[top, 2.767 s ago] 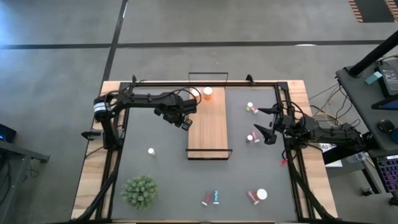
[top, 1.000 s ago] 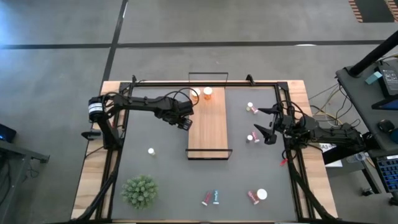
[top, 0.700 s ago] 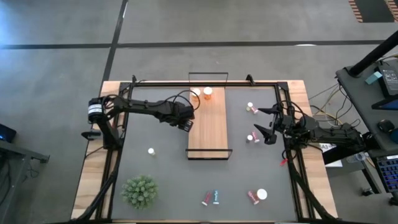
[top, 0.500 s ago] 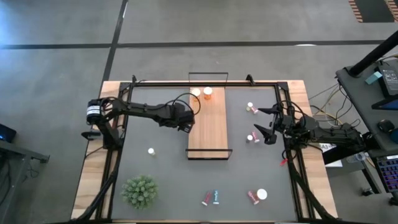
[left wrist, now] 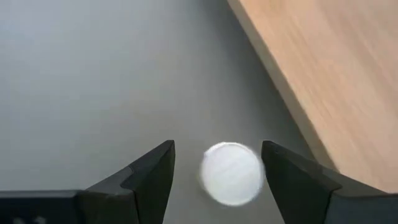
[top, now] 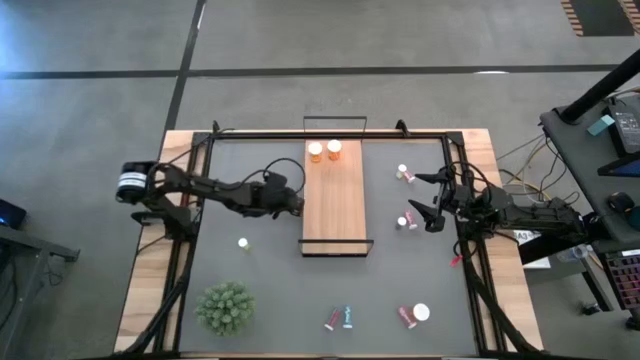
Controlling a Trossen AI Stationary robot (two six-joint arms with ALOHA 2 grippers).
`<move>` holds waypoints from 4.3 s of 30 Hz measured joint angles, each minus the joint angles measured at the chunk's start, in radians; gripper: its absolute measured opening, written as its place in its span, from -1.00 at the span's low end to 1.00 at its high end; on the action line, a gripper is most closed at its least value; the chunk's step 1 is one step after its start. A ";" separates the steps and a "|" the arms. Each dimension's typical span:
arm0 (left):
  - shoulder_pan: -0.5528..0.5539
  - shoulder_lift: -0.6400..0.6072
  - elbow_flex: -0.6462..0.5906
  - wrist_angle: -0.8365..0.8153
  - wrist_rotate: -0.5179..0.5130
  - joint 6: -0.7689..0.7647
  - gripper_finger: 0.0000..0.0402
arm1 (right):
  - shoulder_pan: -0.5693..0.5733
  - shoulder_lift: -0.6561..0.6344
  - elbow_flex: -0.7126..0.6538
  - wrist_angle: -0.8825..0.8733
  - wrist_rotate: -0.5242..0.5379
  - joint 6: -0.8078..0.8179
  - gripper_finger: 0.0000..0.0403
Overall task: Pick and place medicine bottles onto shelf by color
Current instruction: Put the middle yellow pill bottle on the shelf
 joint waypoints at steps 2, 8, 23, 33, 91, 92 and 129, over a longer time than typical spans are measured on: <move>-0.002 -0.006 -0.049 0.065 -0.011 0.001 0.11 | 0.000 0.000 0.000 0.000 0.000 0.000 0.74; -0.013 -0.006 -0.163 0.296 -0.044 0.057 0.11 | 0.000 0.000 0.000 0.000 0.000 0.000 0.74; -0.014 -0.006 -0.192 0.357 -0.073 0.113 -0.26 | 0.000 0.000 0.000 0.001 0.000 0.000 0.74; -0.014 -0.006 -0.192 0.362 -0.070 0.111 -0.59 | 0.000 0.000 0.000 0.001 0.000 0.000 0.74; 0.114 0.270 0.352 0.357 0.229 0.816 -0.58 | 0.000 0.001 0.000 0.001 0.000 0.000 0.74; 0.119 0.275 0.357 0.358 0.230 0.818 -0.58 | 0.000 0.001 0.000 0.001 0.000 0.000 0.74; 0.183 0.290 0.351 0.403 0.316 0.839 -0.58 | 0.000 0.001 0.000 0.001 0.000 0.000 0.74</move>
